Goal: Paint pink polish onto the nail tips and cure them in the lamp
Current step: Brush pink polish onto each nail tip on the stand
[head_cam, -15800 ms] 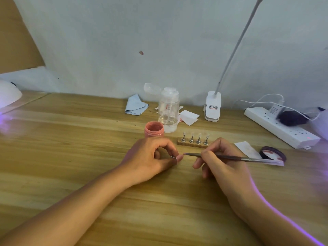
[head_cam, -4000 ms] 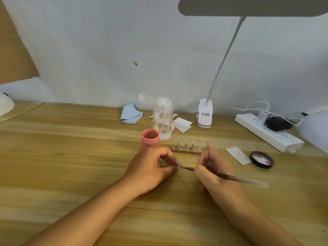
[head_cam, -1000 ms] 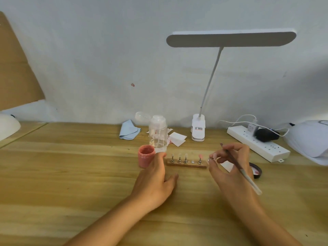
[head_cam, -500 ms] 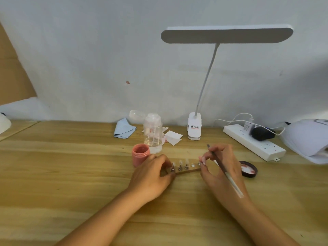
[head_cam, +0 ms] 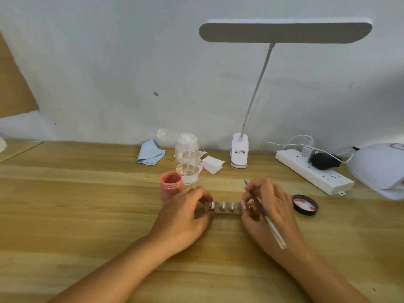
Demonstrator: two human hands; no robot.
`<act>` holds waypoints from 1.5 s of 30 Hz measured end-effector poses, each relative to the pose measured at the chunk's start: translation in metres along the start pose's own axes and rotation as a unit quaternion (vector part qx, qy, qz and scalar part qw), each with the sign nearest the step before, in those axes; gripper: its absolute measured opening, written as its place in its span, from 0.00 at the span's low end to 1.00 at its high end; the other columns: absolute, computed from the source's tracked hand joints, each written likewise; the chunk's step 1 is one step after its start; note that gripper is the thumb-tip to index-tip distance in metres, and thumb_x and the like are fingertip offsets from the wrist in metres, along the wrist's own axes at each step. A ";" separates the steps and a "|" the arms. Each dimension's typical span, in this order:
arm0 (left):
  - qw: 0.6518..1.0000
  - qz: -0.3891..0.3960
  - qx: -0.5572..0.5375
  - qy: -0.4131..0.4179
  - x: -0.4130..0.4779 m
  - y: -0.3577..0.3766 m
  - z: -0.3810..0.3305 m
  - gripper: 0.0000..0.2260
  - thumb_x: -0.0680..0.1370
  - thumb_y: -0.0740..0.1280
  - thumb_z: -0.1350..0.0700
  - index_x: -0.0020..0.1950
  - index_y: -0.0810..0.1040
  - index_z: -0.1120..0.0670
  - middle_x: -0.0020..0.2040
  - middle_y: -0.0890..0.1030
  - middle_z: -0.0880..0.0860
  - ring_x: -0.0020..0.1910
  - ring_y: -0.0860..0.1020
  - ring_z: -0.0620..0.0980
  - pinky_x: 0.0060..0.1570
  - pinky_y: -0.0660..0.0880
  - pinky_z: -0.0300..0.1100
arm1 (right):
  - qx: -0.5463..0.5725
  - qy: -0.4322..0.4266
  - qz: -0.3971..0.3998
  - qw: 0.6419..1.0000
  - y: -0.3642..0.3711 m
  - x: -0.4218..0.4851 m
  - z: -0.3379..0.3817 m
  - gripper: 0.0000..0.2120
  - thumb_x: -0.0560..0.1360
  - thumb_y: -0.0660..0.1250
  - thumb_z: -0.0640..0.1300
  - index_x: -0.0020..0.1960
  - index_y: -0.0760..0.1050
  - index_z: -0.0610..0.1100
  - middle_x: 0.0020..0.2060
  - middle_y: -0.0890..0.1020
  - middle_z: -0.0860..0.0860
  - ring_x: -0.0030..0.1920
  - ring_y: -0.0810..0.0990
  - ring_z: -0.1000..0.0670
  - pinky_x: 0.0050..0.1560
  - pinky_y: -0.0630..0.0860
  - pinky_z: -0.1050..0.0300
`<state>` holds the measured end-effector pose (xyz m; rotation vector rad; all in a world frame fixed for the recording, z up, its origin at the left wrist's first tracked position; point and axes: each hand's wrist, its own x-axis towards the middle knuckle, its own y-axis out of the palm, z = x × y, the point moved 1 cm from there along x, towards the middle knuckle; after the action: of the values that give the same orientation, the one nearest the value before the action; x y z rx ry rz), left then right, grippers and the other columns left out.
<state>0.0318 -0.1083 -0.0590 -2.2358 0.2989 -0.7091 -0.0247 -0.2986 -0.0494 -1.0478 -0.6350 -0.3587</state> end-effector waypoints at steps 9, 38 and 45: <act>1.000 -0.003 0.011 0.002 0.000 -0.001 -0.001 0.08 0.75 0.71 0.54 0.53 0.78 0.47 0.50 0.78 0.42 0.39 0.72 0.29 0.38 0.64 0.30 | 0.000 -0.002 0.011 1.000 -0.002 -0.001 0.003 0.21 0.66 0.72 0.34 0.54 0.69 0.45 0.42 0.77 0.61 0.49 0.75 0.51 0.53 0.71 0.48; 0.991 -0.041 0.124 0.010 -0.007 0.001 -0.010 0.10 0.74 0.67 0.44 0.54 0.72 0.41 0.52 0.77 0.39 0.45 0.75 0.40 0.36 0.66 0.39 | -0.070 -0.093 -0.034 0.993 -0.003 -0.004 0.015 0.14 0.69 0.74 0.39 0.52 0.73 0.44 0.40 0.71 0.64 0.50 0.72 0.54 0.59 0.65 0.51; 0.987 -0.077 0.137 -0.041 -0.005 0.003 -0.002 0.13 0.75 0.67 0.43 0.59 0.72 0.40 0.52 0.80 0.38 0.52 0.78 0.42 0.38 0.64 0.40 | -0.075 -0.097 -0.047 0.991 0.000 -0.007 0.016 0.14 0.69 0.74 0.41 0.52 0.73 0.44 0.39 0.75 0.61 0.50 0.73 0.53 0.60 0.64 0.53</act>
<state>0.0266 -0.1097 -0.0623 -2.0316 -0.0124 -0.6920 -0.0349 -0.2845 -0.0484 -1.2077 -0.8442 -0.3936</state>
